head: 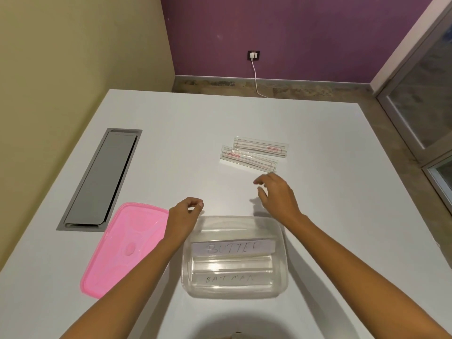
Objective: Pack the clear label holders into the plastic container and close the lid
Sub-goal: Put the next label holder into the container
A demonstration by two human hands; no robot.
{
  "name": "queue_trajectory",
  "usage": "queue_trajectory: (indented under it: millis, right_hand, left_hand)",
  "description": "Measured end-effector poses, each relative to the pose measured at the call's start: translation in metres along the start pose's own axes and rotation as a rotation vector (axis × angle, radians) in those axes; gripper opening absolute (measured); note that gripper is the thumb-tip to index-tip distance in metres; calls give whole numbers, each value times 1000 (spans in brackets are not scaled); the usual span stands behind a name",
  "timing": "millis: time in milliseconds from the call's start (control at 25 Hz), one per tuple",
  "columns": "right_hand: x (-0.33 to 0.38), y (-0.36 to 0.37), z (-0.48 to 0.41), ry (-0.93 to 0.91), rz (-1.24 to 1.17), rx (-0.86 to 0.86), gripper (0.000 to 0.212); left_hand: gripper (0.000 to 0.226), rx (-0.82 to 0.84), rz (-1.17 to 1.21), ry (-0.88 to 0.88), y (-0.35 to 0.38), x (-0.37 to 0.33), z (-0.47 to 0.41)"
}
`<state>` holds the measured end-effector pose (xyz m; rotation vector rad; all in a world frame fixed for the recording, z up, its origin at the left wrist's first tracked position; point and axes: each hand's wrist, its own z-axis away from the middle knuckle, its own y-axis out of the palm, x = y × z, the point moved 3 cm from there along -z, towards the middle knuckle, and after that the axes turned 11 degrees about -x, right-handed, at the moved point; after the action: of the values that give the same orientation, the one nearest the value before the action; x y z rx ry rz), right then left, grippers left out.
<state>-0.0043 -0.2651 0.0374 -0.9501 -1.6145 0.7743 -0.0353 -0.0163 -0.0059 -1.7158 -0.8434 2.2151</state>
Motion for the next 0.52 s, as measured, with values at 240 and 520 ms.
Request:
queue_trajectory:
  millis: [240,520]
  right_hand:
    - [-49,41,-90,205,136,112,46]
    - [-76,76,-127,141,122,188,21]
  left_hand:
    - [24,54,-159,172,40,-37,-61]
    - [43,77,-530,497,90,-68,-134]
